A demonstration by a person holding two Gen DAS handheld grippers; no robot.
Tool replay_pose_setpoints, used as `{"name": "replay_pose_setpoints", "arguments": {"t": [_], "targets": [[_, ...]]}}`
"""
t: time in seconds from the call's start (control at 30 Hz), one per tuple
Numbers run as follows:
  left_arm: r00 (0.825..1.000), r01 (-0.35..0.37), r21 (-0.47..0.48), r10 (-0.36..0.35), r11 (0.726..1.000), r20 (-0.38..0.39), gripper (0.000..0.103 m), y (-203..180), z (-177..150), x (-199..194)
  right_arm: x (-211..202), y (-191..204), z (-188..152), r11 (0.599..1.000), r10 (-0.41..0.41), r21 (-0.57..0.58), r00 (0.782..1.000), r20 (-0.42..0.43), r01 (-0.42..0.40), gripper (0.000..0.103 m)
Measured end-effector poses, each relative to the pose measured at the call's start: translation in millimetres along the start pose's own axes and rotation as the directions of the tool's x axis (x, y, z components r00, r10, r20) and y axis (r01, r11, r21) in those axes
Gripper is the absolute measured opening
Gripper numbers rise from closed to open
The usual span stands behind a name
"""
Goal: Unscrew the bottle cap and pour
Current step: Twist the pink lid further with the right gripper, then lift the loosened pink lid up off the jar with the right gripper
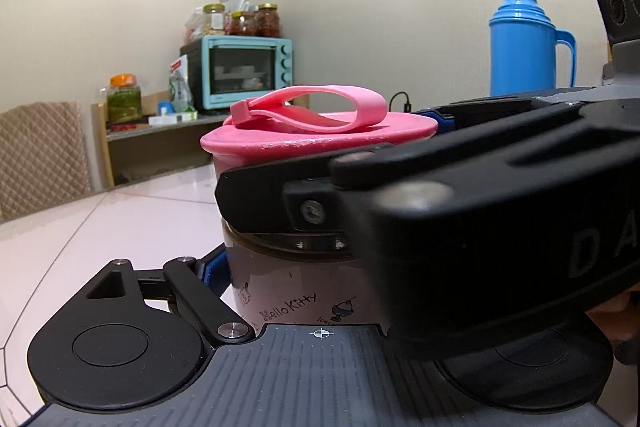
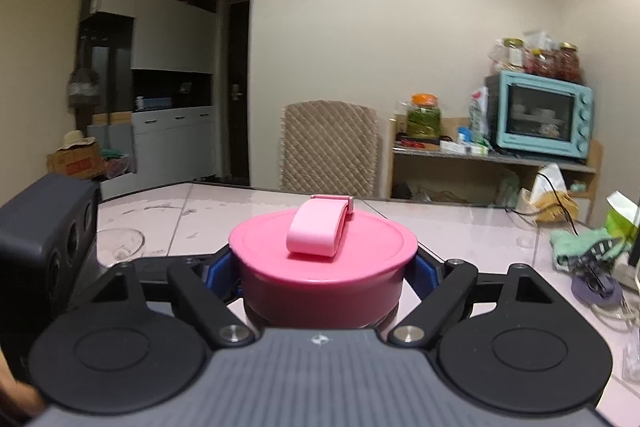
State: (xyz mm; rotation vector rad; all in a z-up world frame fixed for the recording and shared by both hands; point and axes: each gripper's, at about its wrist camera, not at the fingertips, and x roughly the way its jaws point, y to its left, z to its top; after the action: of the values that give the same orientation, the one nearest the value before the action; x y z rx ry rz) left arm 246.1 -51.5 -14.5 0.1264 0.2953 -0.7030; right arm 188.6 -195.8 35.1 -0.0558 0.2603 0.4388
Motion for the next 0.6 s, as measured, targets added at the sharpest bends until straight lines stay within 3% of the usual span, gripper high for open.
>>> {"name": "replay_pose_setpoints", "arguments": {"t": [0.2, 0.3, 0.6], "targets": [[1.000, 0.000, 0.000, 0.000, 1.000, 0.000, 0.090, 3, 0, -2, -1, -19, -2, 0.991, 0.126, -0.050, 0.992, 0.016, -0.125, 0.085], [1.000, 0.000, 0.002, 0.000, 1.000, -0.001, 0.090, -41, 5, 8, 0, -31, -2, 0.977, 0.206, -0.061, 0.978, 0.021, -0.204, 0.085], [1.000, 0.001, 0.001, -0.001, 1.000, 0.002, 0.090, -71, 9, 14, 1, -58, -5, 0.929, 0.370, -0.044, 0.926, 0.069, -0.368, 0.085]]}}
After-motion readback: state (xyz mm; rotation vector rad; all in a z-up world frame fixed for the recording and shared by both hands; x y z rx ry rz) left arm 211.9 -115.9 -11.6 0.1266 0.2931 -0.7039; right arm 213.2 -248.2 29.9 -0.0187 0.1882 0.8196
